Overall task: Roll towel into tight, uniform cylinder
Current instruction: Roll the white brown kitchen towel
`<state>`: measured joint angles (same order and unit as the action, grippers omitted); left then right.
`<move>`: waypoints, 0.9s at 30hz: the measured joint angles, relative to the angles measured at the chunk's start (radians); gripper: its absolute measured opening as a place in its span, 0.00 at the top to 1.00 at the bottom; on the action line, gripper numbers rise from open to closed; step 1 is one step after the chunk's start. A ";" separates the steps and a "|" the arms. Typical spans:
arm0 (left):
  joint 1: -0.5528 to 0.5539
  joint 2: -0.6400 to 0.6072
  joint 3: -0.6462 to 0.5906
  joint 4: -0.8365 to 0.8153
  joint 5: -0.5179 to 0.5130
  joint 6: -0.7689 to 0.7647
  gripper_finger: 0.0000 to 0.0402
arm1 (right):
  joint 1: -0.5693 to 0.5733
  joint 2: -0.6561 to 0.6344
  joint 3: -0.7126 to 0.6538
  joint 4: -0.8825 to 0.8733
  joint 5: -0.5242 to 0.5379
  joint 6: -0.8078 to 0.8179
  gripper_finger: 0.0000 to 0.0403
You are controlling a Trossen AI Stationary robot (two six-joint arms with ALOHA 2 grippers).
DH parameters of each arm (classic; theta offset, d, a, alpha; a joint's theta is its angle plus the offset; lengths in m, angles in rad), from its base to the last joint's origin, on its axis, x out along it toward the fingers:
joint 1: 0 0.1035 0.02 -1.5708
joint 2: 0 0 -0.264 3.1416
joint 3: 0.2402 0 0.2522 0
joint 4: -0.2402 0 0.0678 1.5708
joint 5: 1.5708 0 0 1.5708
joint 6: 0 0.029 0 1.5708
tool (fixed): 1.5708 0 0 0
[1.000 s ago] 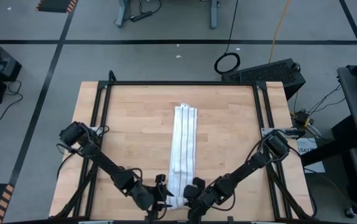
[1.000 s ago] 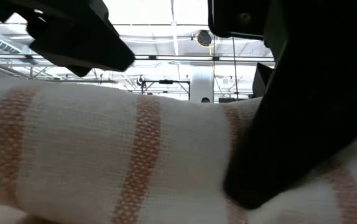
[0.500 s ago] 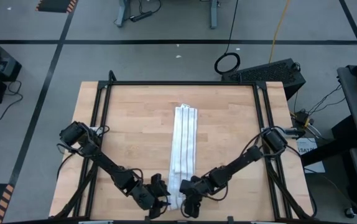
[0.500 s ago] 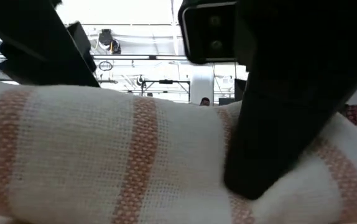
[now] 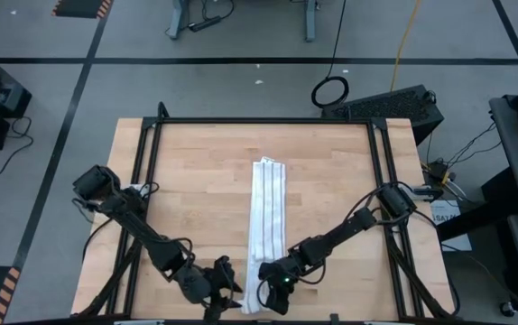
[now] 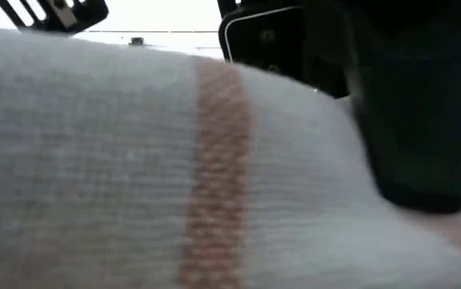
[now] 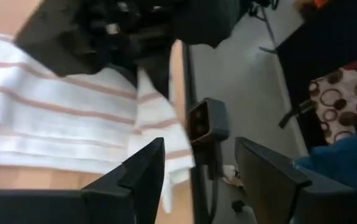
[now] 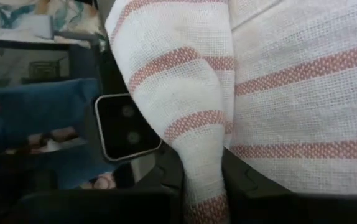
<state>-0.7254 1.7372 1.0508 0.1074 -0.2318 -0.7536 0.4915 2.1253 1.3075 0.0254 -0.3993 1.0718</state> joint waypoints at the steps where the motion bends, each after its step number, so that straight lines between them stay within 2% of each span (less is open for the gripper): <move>1: 0.001 -0.006 0.000 -0.017 0.000 -0.001 0.50 | -0.004 0.000 0.000 0.000 -0.004 0.010 0.91; 3: 0.006 -0.025 0.000 -0.057 -0.014 -0.006 0.50 | -0.013 -0.006 0.000 -0.001 -0.003 0.026 0.91; 5: 0.007 -0.053 0.000 -0.123 -0.070 0.010 0.50 | -0.026 -0.019 0.000 -0.002 0.015 0.022 0.91; 10: 0.006 -0.116 0.000 -0.225 -0.204 0.201 0.50 | -0.065 -0.041 0.002 -0.012 0.094 -0.032 0.91; 12: 0.009 -0.118 0.000 -0.248 -0.214 0.272 0.50 | -0.088 -0.041 0.002 -0.014 0.076 -0.032 0.91; 14: 0.015 -0.113 -0.002 -0.264 -0.169 0.288 0.50 | -0.111 -0.042 0.002 -0.016 0.063 -0.032 0.91; 16: 0.019 -0.102 -0.001 -0.262 -0.094 0.267 0.50 | -0.136 -0.042 0.002 -0.017 0.050 -0.031 0.91; 18: 0.012 -0.090 -0.001 -0.268 -0.078 0.211 0.50 | -0.156 -0.042 0.002 -0.016 0.023 -0.011 0.91; 22: -0.004 -0.068 -0.002 -0.248 -0.080 0.153 0.47 | -0.169 -0.042 0.002 -0.013 -0.025 0.031 0.91; 27: -0.003 -0.046 -0.002 -0.262 -0.149 0.086 0.34 | -0.138 -0.043 0.003 0.015 -0.025 0.095 0.91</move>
<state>-0.7282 1.6911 1.0492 -0.1545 -0.3806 -0.6674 0.3534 2.0825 1.3102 0.0400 -0.4240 1.1668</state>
